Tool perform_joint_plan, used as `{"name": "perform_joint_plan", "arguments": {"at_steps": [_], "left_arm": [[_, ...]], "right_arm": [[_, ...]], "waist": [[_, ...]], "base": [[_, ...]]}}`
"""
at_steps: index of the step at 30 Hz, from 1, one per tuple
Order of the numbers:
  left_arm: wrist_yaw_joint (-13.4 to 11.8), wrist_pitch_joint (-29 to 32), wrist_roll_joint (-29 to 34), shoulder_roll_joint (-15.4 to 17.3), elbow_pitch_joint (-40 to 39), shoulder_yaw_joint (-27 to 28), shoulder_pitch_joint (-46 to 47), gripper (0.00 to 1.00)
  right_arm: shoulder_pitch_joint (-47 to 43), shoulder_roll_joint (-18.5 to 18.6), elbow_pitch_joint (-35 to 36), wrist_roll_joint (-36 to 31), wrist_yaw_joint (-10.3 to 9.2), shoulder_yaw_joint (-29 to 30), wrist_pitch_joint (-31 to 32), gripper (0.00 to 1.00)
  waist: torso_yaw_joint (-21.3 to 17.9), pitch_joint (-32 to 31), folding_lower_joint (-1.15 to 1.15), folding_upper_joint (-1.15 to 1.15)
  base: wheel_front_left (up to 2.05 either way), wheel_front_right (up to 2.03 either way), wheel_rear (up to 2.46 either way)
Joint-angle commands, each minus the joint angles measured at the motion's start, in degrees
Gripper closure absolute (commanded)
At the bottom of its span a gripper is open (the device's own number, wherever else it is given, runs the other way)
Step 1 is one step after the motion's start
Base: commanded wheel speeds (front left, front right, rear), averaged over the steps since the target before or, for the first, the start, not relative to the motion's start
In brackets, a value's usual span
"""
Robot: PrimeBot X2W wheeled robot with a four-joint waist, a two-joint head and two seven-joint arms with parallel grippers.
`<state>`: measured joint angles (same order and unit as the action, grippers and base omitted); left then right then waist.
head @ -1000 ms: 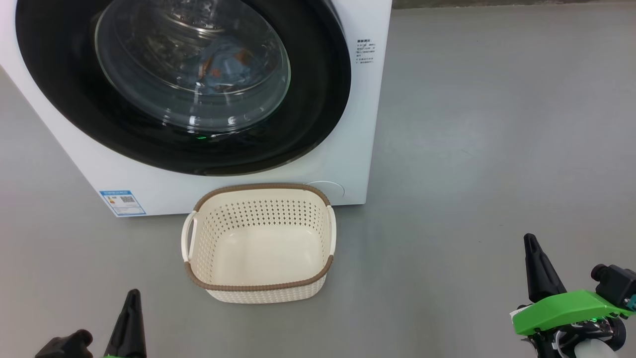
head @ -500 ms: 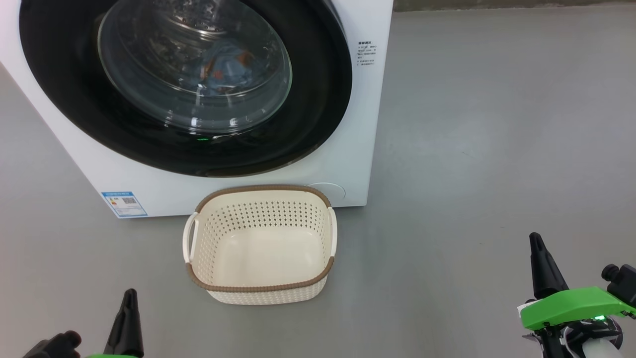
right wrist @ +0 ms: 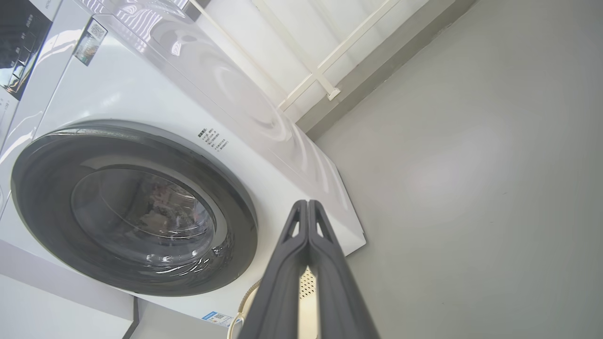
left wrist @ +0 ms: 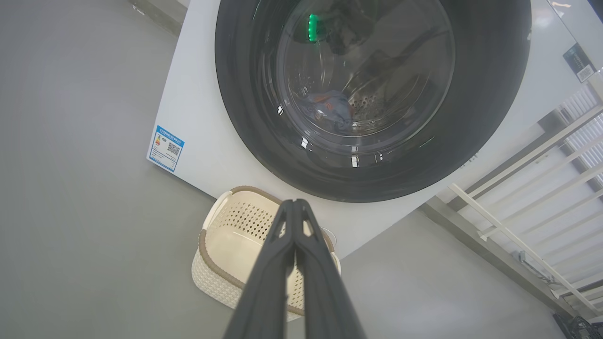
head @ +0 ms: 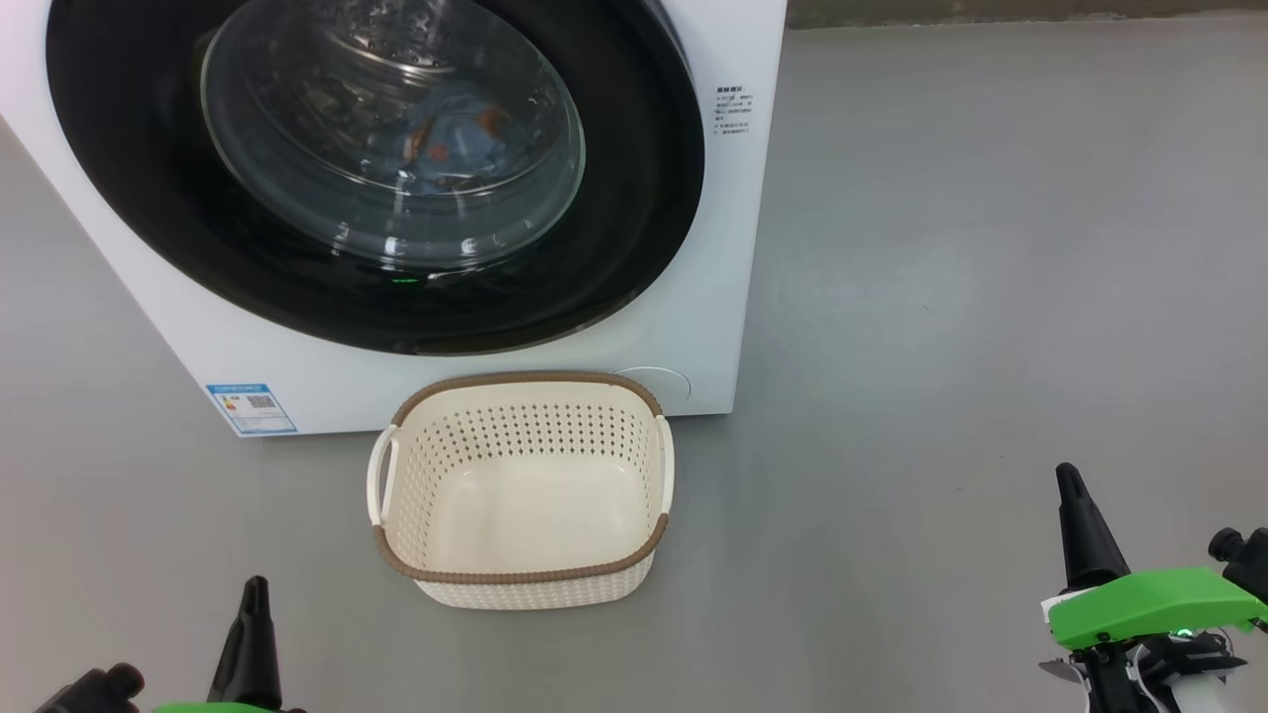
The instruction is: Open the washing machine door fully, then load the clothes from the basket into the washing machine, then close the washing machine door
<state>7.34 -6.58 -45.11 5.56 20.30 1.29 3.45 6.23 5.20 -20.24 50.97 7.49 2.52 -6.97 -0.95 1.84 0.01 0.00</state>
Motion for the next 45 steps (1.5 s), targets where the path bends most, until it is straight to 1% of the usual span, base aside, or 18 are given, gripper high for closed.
{"name": "perform_joint_plan", "arguments": {"at_steps": [1, 45], "left_arm": [[0.06, 0.19, -1.39, 0.38, -1.81, 1.21, 1.76, 1.0], [0.11, 7.46, -26.99, -1.34, -4.13, 3.52, 2.54, 1.0]], "right_arm": [[0.9, 0.32, 1.71, 1.46, 0.0, 0.26, 0.53, 1.0], [0.6, -1.16, 4.05, 23.72, 0.0, 2.42, 7.82, 1.0]], "waist": [[0.01, -0.02, -0.01, 0.0], [0.54, -1.02, -0.01, 0.0]], "base": [[0.0, 0.0, 0.0], [0.0, 0.0, 0.0]]}}
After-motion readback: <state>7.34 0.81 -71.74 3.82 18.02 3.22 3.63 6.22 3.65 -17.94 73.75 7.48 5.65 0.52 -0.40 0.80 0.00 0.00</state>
